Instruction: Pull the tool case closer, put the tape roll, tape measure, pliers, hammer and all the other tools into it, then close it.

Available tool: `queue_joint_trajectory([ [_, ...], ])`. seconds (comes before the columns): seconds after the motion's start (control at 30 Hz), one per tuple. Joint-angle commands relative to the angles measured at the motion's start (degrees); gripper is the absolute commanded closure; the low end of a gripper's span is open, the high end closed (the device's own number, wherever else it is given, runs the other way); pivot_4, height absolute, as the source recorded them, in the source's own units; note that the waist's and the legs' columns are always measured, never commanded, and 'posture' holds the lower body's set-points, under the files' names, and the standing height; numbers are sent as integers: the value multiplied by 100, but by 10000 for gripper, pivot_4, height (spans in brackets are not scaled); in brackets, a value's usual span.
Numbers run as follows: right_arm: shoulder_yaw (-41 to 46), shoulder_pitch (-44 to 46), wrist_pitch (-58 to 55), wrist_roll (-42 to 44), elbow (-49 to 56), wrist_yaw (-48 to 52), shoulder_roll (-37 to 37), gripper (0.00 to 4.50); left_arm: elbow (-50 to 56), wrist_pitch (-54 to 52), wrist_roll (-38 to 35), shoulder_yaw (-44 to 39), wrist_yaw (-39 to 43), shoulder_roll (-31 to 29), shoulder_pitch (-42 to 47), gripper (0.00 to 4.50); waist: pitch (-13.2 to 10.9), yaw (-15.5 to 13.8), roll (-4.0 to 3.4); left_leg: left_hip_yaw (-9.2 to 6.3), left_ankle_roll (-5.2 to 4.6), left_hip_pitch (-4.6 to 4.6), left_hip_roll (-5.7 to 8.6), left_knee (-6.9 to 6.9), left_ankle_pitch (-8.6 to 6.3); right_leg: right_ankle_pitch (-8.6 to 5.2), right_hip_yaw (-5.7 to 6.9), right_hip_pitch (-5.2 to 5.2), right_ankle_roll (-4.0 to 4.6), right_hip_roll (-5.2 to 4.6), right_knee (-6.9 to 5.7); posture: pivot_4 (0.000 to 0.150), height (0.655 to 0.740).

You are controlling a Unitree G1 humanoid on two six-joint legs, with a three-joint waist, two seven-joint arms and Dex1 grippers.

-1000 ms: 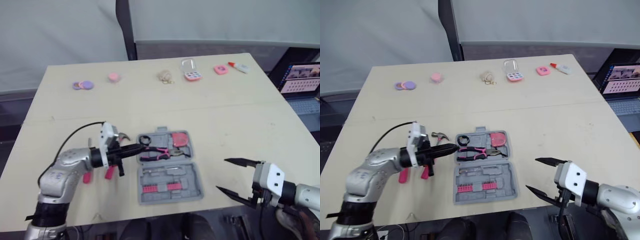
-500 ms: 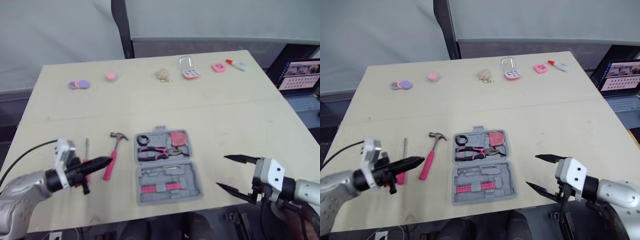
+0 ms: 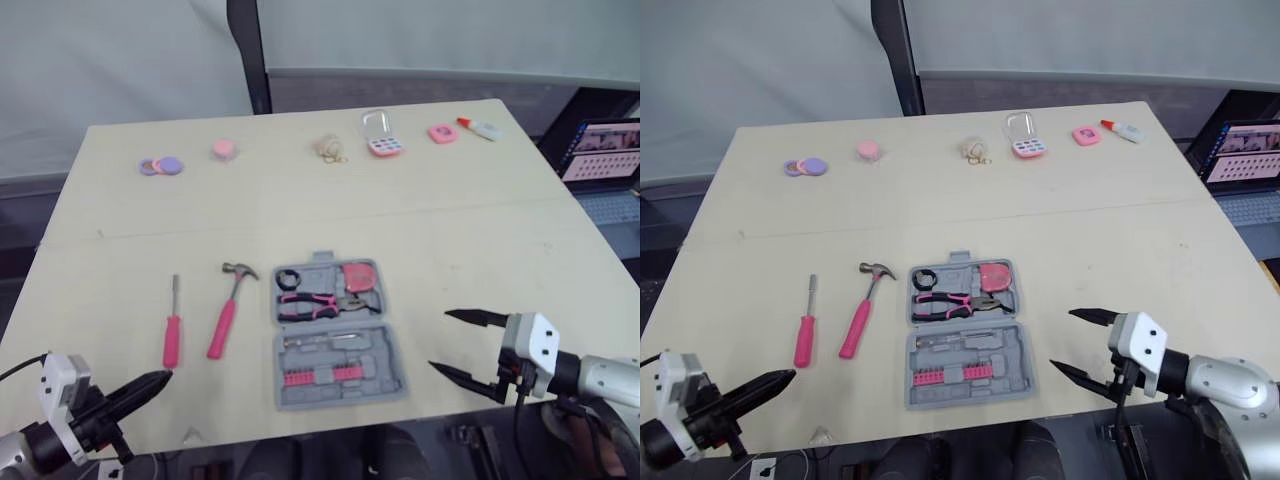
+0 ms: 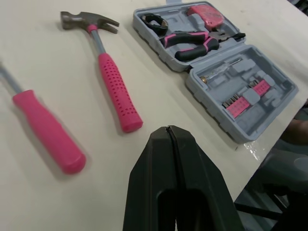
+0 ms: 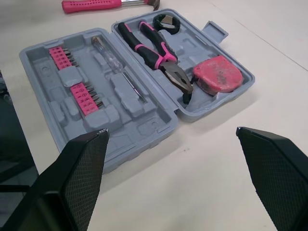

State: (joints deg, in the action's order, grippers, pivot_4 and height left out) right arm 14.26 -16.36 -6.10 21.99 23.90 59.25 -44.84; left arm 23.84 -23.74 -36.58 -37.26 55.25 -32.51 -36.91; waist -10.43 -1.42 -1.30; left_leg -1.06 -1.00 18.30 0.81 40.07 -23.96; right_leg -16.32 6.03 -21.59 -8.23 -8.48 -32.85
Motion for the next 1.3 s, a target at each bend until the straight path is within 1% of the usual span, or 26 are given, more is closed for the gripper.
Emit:
queue_joint_trajectory([
  [0.03, 87, -53, 30, 160, 116, 63, -10, 0, -58, 299, 158, -122, -70, 60, -139, 44727, -5, -3, -2, 0, -1, 0, 0, 0, -1, -1, 0, 0, 1, -1, 0, 1500, 7400],
  [0.2, 190, -254, -260, 313, 257, 122, -137, 0, 66, 434, 316, 9, -208, 77, -225, 44727, -8, 1, 0, 2, -3, 0, 0, 1, -1, -1, -3, 0, 3, -1, -2, 1500, 7400],
  [0.37, 307, -307, -486, 466, 317, 75, -229, 0, 120, 193, 58, 28, -190, 99, -279, 44727, -10, 5, 0, 3, -10, 1, -1, 0, -8, -3, -1, -2, 6, -1, 0, 1500, 7400],
  [0.4, 327, -325, -554, 484, 332, 74, -246, 0, 137, 142, 12, 19, -198, 101, -294, 39337, -10, 8, 0, 4, -10, 1, 0, 1, -9, -3, -1, -2, 6, -1, 2, 1500, 7400],
  [0.43, 348, -341, -597, 484, 341, 76, -252, 0, 157, 125, -15, 6, -206, 107, -302, 36327, -11, 9, 1, 5, -11, 1, 0, 1, -10, -3, -1, -2, 6, -1, 2, 1500, 7400],
  [0.47, 368, -353, -622, 478, 346, 79, -253, 0, 172, 123, -30, -5, -219, 113, -307, 32385, -11, 8, 1, 6, -11, 1, -1, 1, -10, -3, -1, -2, 6, -1, 1, 1500, 7400],
  [0.63, 417, -416, -591, 432, 337, 111, -235, 0, 152, 350, 77, -64, -203, 145, -336, 6488, -12, 4, 1, 6, -10, 0, -2, 1, -11, -3, -1, -2, 6, 0, 1, 1500, 7400],
  [0.67, 422, -424, -570, 431, 327, 133, -239, 0, 127, 405, 95, -80, -213, 170, -342, 667, -12, 1, 1, 6, -10, 0, -2, 1, -11, -3, 0, -2, 6, 0, 1, 1500, 7400],
  [0.73, 438, -434, -535, 436, 308, 169, -250, 0, 97, 517, 143, -92, -243, 208, -354, 667, -12, 1, 2, 6, -10, 0, 0, 1, -11, -3, 0, -2, 6, 0, 1, 1500, 7400],
  [0.8, 483, -398, -431, 372, 309, 275, -364, 0, 179, 410, 75, -126, -386, 220, -349, 667, -13, 2, 2, 8, -10, 1, 0, 1, -11, -3, -1, -2, 6, 0, 1, 1500, 7400],
  [0.9, 545, 55, -710, 676, 574, 180, -522, 0, 679, -241, -252, -151, -934, 47, -121, 667, -18, 6, 7, 9, -11, 0, 0, 4, -11, -3, -2, -1, 5, 0, -1, 1500, 7400],
  [1.0, 474, 560, -936, 974, 678, 143, -557, 0, 1316, -1470, -184, 113, -1970, -507, 408, 667, -22, -3, 16, 6, -5, -3, -3, 10, -6, 0, -7, 0, 2, 0, -12, 1500, 7400],
  [1.07, 453, 656, -970, 1001, 684, 197, -566, 0, 1536, -1903, -212, 151, -2315, -673, 594, 667, -23, -19, 16, -9, 6, -2, -5, 9, 2, 0, -9, 2, 2, 1, -16, 1500, 7400],
  [1.13, 452, 698, -1028, 1061, 684, 203, -562, 0, 1644, -2160, -564, 126, -2465, -624, 811, 667, -22, -3, 13, -12, 8, -1, -5, 3, 3, -1, -10, 0, 5, 3, -38, 1500, 7400],
  [1.23, 419, 745, -1032, 1044, 660, 218, -557, 0, 1691, -2445, -685, 164, -2680, -612, 1007, 667, -23, 12, 12, -9, 5, 6, -2, -2, 0, -4, 0, -15, 10, 6, -52, 1500, 7400],
  [1.3, 376, 777, -1039, 1027, 648, 210, -540, 0, 1712, -2699, -724, 236, -2961, -597, 1188, 667, -24, 22, 14, 1, 0, 5, 1, -2, -3, -4, 6, -18, 10, 7, -52, 1500, 7400],
])
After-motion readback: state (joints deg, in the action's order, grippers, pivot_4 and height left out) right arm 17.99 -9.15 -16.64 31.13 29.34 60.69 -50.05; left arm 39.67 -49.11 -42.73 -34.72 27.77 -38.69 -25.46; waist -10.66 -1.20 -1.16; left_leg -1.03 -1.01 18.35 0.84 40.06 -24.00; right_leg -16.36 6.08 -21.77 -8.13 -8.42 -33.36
